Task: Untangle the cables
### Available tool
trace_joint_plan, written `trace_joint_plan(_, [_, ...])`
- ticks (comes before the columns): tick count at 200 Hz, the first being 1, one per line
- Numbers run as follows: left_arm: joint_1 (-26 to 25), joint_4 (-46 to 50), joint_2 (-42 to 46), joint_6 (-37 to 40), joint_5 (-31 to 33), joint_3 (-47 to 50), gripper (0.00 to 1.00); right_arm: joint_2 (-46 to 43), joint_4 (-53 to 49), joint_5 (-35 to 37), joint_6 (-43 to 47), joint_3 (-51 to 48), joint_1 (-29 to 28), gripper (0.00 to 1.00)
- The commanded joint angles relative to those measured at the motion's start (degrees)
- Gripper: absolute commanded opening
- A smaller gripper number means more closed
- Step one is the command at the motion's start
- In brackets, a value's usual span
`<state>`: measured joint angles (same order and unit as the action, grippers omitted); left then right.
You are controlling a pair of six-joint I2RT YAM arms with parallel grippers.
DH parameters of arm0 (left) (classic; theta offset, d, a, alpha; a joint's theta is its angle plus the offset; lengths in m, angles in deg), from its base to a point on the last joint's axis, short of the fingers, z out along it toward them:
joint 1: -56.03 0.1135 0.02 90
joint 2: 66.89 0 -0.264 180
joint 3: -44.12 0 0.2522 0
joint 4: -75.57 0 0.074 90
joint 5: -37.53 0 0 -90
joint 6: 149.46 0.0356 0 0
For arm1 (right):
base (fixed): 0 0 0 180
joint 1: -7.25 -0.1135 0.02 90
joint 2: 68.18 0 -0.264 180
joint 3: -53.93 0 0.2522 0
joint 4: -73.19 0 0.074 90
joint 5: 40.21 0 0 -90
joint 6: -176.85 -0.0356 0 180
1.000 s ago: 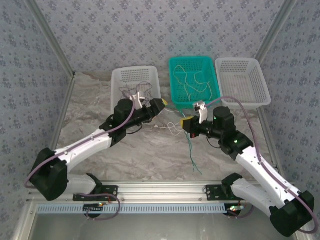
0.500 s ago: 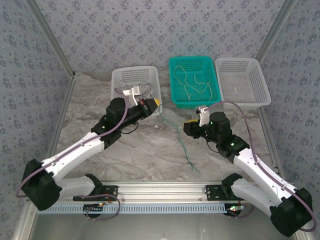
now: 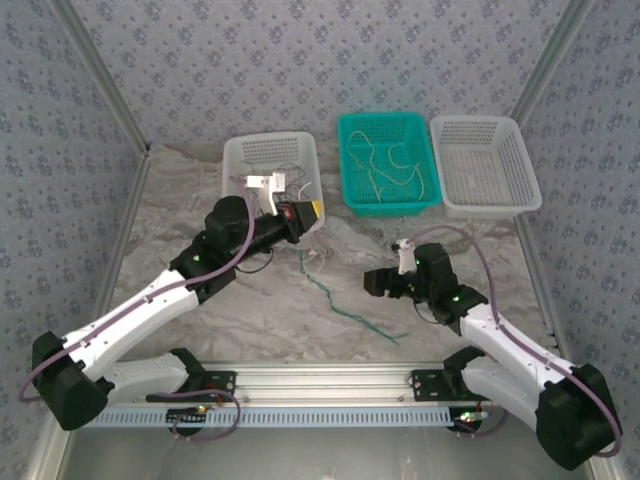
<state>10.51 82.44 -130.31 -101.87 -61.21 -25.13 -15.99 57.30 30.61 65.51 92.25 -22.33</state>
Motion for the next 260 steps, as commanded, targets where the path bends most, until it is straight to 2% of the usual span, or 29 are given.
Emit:
trace_joint_plan(1, [-0.5,1.0,0.9,3.2,-0.1,-4.0,0.0,0.7,5.3,-1.7,9.4,2.1,-6.2,0.82])
trace_joint_plan(22, [-0.6,2.0,2.0,4.3,0.9,-4.9,0.0,6.0,9.9,0.4,16.9,1.5,-12.4,0.85])
trace_joint_plan(40, [-0.6,2.2,2.7,4.6,1.1,-5.6,0.0,12.6,14.4,6.8,20.3,1.7,-16.3,0.87])
trace_joint_plan(68, [-0.6,2.2,3.1,5.2,-0.5,-6.7,0.0,24.4,22.3,13.9,20.5,2.9,-17.0,0.88])
trace_joint_plan(81, [-0.6,2.7,3.4,5.6,-0.5,-6.6,0.0,30.2,21.5,16.4,22.6,5.5,-17.0,0.86])
trace_joint_plan(95, [-0.6,2.6,4.4,5.2,-0.1,-5.8,0.0,35.7,18.1,21.1,23.9,9.0,-16.9,0.8])
trace_joint_plan(113, [-0.5,3.9,6.7,6.5,0.9,-5.7,0.0,40.2,18.5,23.2,23.4,10.3,-16.2,0.54])
trace_joint_plan(129, [-0.3,8.1,9.9,9.3,5.8,-6.3,0.0,40.2,22.7,22.5,21.5,8.0,-15.9,0.41])
trace_joint_plan(149, [0.5,13.7,15.4,13.1,14.1,-7.3,0.0,39.6,23.4,23.4,18.4,6.5,-14.7,0.38])
trace_joint_plan(163, [1.6,17.0,19.2,16.3,19.5,-8.8,0.0,39.8,21.7,24.2,16.5,6.2,-13.5,0.29])
trace_joint_plan(179, [3.2,21.8,22.8,19.5,26.1,-11.1,0.0,38.7,20.7,25.9,15.7,4.9,-13.0,0.14])
trace_joint_plan(208, [5.4,30.8,24.3,24.1,34.9,-15.0,0.0,34.0,19.4,29.1,13.4,2.1,-12.2,0.09])
trace_joint_plan(222, [5.9,32.3,24.1,24.2,34.8,-15.1,0.0,31.5,17.1,29.6,12.7,1.9,-11.4,0.12])
trace_joint_plan(244, [6.0,30.8,22.7,26.2,27.6,-16.0,0.0,26.7,14.9,31.3,13.2,1.7,-11.2,0.13])
trace_joint_plan(260, [6.0,32.2,21.3,28.1,27.4,-18.9,0.0,23.5,14.5,31.2,13.2,1.0,-9.7,0.12])
